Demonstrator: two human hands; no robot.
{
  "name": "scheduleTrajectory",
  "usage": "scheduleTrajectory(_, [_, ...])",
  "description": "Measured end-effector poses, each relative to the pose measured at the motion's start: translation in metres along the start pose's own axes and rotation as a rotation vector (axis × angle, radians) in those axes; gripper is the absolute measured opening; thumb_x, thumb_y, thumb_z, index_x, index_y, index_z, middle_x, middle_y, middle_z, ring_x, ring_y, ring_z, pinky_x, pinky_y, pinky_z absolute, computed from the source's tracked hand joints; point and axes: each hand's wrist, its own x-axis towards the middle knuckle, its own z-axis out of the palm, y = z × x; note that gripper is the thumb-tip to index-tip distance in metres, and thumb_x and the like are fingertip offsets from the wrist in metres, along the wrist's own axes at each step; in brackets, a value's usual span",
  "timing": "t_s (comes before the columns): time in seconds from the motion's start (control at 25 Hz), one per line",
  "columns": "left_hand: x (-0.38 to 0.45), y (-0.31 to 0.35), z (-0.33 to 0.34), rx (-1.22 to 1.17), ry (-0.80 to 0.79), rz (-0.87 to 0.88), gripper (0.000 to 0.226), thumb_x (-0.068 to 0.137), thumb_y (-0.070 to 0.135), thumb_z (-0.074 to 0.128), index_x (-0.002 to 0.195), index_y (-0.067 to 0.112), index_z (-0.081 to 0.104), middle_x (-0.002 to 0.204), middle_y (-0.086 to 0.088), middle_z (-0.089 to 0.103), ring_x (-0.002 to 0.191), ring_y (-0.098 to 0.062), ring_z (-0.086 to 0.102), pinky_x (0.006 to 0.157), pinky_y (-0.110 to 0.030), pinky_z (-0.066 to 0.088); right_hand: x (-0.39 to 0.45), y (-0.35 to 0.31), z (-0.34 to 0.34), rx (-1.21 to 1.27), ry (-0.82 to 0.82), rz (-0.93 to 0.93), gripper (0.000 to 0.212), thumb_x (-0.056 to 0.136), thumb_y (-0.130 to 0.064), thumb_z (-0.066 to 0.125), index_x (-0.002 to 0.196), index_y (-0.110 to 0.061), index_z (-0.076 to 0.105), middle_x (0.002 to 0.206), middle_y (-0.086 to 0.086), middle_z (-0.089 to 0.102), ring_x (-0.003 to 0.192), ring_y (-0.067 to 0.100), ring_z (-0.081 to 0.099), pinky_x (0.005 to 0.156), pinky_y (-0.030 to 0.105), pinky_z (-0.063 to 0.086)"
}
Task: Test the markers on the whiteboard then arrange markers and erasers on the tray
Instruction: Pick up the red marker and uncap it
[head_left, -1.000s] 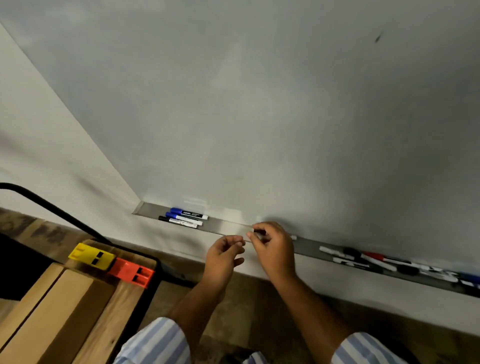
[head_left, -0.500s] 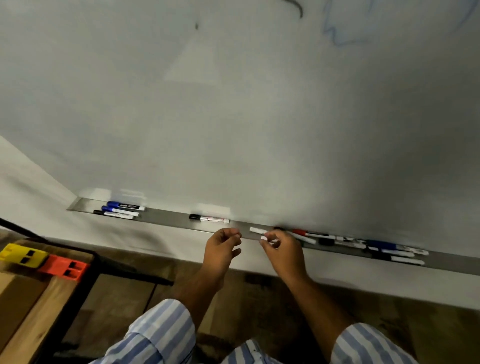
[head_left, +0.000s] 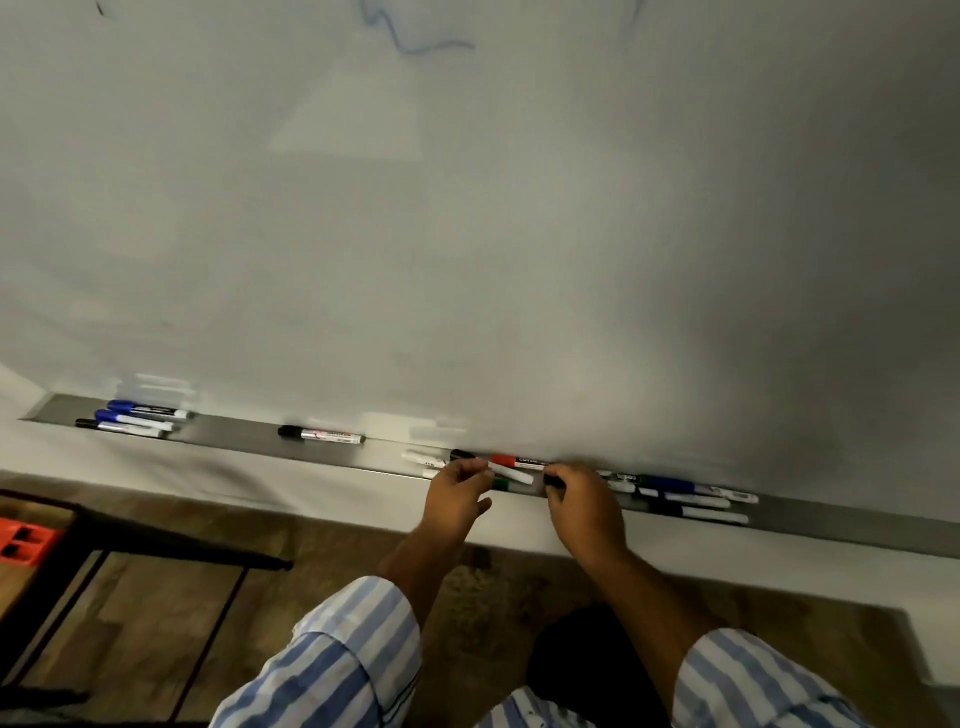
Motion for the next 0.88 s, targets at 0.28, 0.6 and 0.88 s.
scheduleTrajectory(0.28, [0.003,-0.017,-0.002,0.071,0.052,0.049,0.021,0.100,0.008,0.067,0.121,0.008,0.069,0.114,-0.013,0.071,0.102,-0.025,0.066,0.095,-0.042,0.057,0.038,-0.013,-0.003,-0.590,-0.139,-0.292,0.023,0.101,-0.019,0.063,0.122,-0.021,0.071,0.118,0.002,0.074,0.105,0.024,0.072,0.090,0.037,0.058])
scheduleTrajectory(0.6, [0.000,-0.022,-0.005,0.717,0.041,0.390,0.041,0.097,0.015,0.073,0.135,0.025,0.063,0.136,0.007,0.061,0.126,-0.013,0.057,0.110,-0.036,0.051,0.036,0.007,-0.002,-0.479,0.012,-0.367,0.023,0.073,-0.014,0.094,0.090,-0.021,0.080,0.081,0.001,0.074,0.065,0.026,0.071,0.055,0.035,0.060])
scheduleTrajectory(0.88, [0.014,0.011,0.031,1.350,-0.157,1.051,0.033,0.098,0.028,0.052,0.125,0.021,0.069,0.124,-0.004,0.070,0.117,-0.029,0.062,0.097,-0.044,0.053,-0.005,0.006,-0.054,-0.102,0.121,-0.416,0.017,0.093,-0.022,0.068,0.109,-0.024,0.074,0.104,-0.006,0.070,0.097,0.021,0.061,0.081,0.042,0.051])
